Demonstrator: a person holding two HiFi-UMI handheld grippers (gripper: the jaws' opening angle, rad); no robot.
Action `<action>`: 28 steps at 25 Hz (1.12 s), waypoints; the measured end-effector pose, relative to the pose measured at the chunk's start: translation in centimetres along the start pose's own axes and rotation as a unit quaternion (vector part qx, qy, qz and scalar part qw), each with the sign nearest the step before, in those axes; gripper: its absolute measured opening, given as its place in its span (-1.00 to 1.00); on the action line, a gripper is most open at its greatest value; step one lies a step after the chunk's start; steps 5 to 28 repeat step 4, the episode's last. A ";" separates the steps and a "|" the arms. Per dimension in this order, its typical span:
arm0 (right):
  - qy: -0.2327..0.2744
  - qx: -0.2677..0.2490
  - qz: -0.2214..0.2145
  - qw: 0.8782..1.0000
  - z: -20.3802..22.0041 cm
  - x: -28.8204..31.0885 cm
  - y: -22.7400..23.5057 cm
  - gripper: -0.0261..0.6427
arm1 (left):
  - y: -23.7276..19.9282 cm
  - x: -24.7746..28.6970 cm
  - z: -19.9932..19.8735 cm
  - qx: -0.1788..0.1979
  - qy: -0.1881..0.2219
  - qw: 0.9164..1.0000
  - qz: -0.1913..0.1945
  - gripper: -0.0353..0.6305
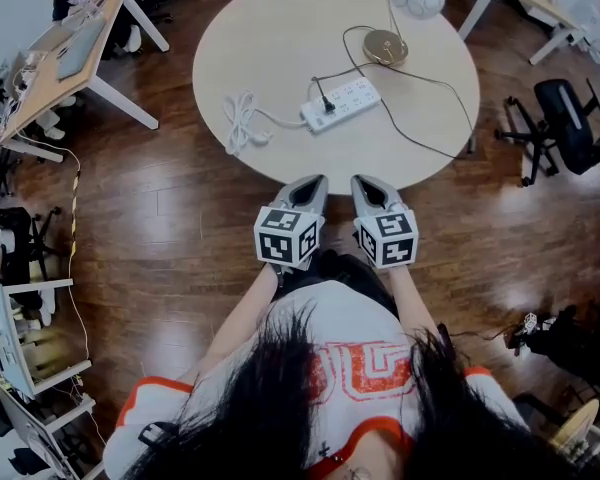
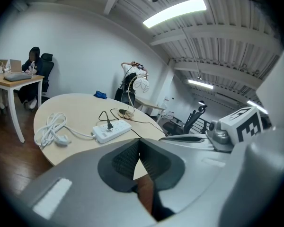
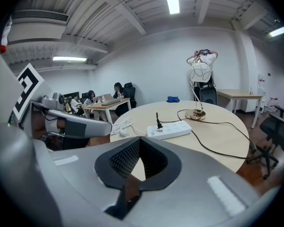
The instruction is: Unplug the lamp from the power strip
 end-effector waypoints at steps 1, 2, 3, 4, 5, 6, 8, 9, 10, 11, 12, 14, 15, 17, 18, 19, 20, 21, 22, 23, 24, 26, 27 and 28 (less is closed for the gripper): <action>-0.002 0.000 0.000 1.000 0.1 0.0 0.0 -0.92 | 0.0 0.0 0.0 -0.001 0.000 1.000 0.000 -0.89; -0.003 0.001 0.000 1.000 0.1 0.0 0.0 -0.92 | -0.1 0.0 0.0 -0.002 0.000 1.000 -0.001 -0.89; -0.004 0.001 0.000 1.000 0.1 0.0 0.0 -0.92 | -0.1 0.0 0.0 -0.003 0.001 1.000 -0.001 -0.89; -0.005 0.000 -0.001 1.000 0.2 0.0 -0.1 -0.92 | -0.1 0.0 0.0 -0.003 0.001 1.000 -0.002 -0.89; -0.005 0.000 -0.001 1.000 0.2 0.0 -0.1 -0.92 | -0.1 0.0 0.0 -0.003 0.001 1.000 -0.002 -0.89; -0.005 0.000 -0.001 1.000 0.2 0.0 -0.1 -0.92 | -0.1 0.0 0.0 -0.003 0.001 1.000 -0.002 -0.89; -0.005 0.000 -0.001 1.000 0.2 0.0 -0.1 -0.92 | -0.1 0.0 0.0 -0.003 0.001 1.000 -0.002 -0.89; -0.005 0.000 -0.001 1.000 0.2 0.0 -0.1 -0.92 | -0.1 0.0 0.0 -0.003 0.001 1.000 -0.002 -0.89; -0.005 0.000 -0.001 1.000 0.2 0.0 -0.1 -0.92 | -0.1 0.0 0.0 -0.003 0.001 1.000 -0.002 -0.89; -0.005 0.000 -0.001 1.000 0.2 0.0 -0.1 -0.92 | -0.1 0.0 0.0 -0.003 0.001 1.000 -0.002 -0.89; -0.005 0.000 -0.001 1.000 0.2 0.0 -0.1 -0.92 | -0.1 0.0 0.0 -0.003 0.001 1.000 -0.002 -0.89; -0.005 0.000 -0.001 1.000 0.2 0.0 -0.1 -0.92 | -0.1 0.0 0.0 -0.003 0.001 1.000 -0.002 -0.89; -0.005 0.000 -0.001 1.000 0.2 0.0 -0.1 -0.92 | -0.1 0.0 0.0 -0.003 0.001 1.000 -0.002 -0.89; -0.005 0.000 -0.001 1.000 0.2 0.0 -0.1 -0.92 | -0.1 0.0 0.0 -0.003 0.001 1.000 -0.002 -0.89; -0.005 0.000 -0.001 1.000 0.2 0.0 -0.1 -0.92 | -0.1 0.0 0.0 -0.003 0.001 1.000 -0.002 -0.89; -0.005 0.000 -0.001 1.000 0.2 0.0 -0.1 -0.92 | -0.1 0.0 0.0 -0.003 0.001 1.000 -0.002 -0.89; -0.005 0.000 -0.001 1.000 0.2 0.0 -0.1 -0.92 | -0.1 0.0 0.0 -0.003 0.001 1.000 -0.002 -0.89; -0.005 0.000 -0.001 1.000 0.2 0.0 -0.1 -0.92 | -0.1 0.0 0.0 -0.003 0.001 1.000 -0.002 -0.89; -0.005 0.000 -0.001 1.000 0.2 0.0 -0.1 -0.92 | -0.1 0.0 0.0 -0.003 0.001 1.000 -0.002 -0.89; -0.005 0.000 -0.001 1.000 0.2 0.0 -0.1 -0.92 | -0.1 0.0 0.0 -0.003 0.001 1.000 -0.002 -0.89; -0.005 0.000 -0.001 1.000 0.2 0.0 -0.1 -0.92 | -0.1 0.0 0.0 -0.003 0.001 1.000 -0.002 -0.89; -0.005 0.000 -0.001 1.000 0.2 0.0 -0.1 -0.92 | -0.1 0.0 0.0 -0.003 0.001 1.000 -0.002 -0.89; -0.005 0.000 -0.001 1.000 0.2 0.0 -0.1 -0.92 | -0.1 0.0 0.0 -0.003 0.001 1.000 -0.002 -0.89; -0.005 0.000 -0.001 1.000 0.2 0.0 -0.1 -0.92 | -0.1 0.0 0.0 -0.003 0.001 1.000 -0.002 -0.89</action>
Point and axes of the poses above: the fingertips, and each gripper's own axes: x forward along the fingers, y to its right, z out of its underside, the point moved 3 cm from there along -x, backward along the fingers, and after that the axes turned 6 degrees about z, right-handed, at the moved point
